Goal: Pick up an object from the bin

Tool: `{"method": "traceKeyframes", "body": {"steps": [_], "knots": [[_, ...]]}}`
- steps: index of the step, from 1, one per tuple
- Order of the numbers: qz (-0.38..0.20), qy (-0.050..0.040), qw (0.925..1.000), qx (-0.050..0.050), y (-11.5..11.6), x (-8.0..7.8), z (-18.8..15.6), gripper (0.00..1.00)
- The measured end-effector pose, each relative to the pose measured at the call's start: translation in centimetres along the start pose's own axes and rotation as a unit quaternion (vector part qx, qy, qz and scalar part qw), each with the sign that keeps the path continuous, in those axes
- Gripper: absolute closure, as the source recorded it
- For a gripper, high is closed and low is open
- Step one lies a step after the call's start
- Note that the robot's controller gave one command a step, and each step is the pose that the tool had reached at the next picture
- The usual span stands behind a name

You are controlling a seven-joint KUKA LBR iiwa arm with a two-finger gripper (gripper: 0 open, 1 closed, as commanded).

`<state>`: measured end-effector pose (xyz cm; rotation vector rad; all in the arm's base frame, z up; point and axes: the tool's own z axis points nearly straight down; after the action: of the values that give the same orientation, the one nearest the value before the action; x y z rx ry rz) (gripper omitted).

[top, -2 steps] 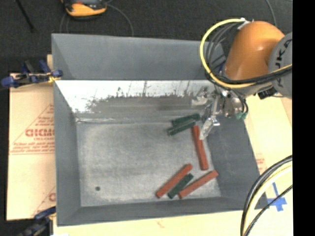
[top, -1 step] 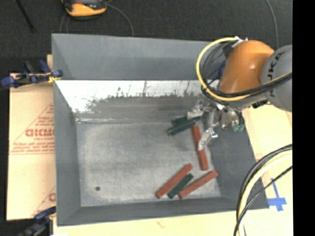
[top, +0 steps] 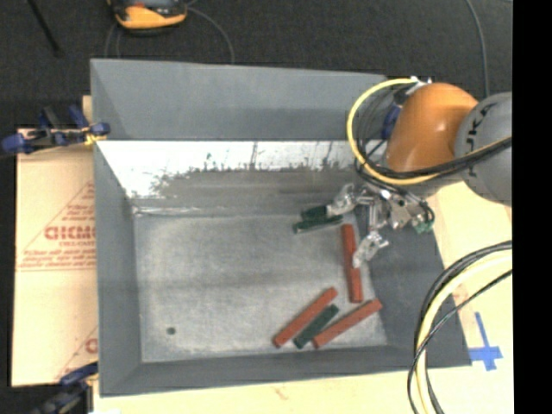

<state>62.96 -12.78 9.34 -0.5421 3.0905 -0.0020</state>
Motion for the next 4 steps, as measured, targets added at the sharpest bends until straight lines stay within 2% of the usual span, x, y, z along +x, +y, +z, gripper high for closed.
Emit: {"method": "traceKeyframes", "body": {"steps": [1,2,3,4], "knots": [[-0.006,-0.0003,1.0000,-0.001,0.3,0.1,-0.4,1.00],[-0.006,-0.0002,1.0000,-0.001,0.3,0.1,-0.4,1.00],[-0.021,0.0029,0.9998,-0.002,-0.1,0.5,-5.2,1.00],[-0.003,0.0031,1.0000,-0.003,2.7,4.5,-11.8,1.00]]}}
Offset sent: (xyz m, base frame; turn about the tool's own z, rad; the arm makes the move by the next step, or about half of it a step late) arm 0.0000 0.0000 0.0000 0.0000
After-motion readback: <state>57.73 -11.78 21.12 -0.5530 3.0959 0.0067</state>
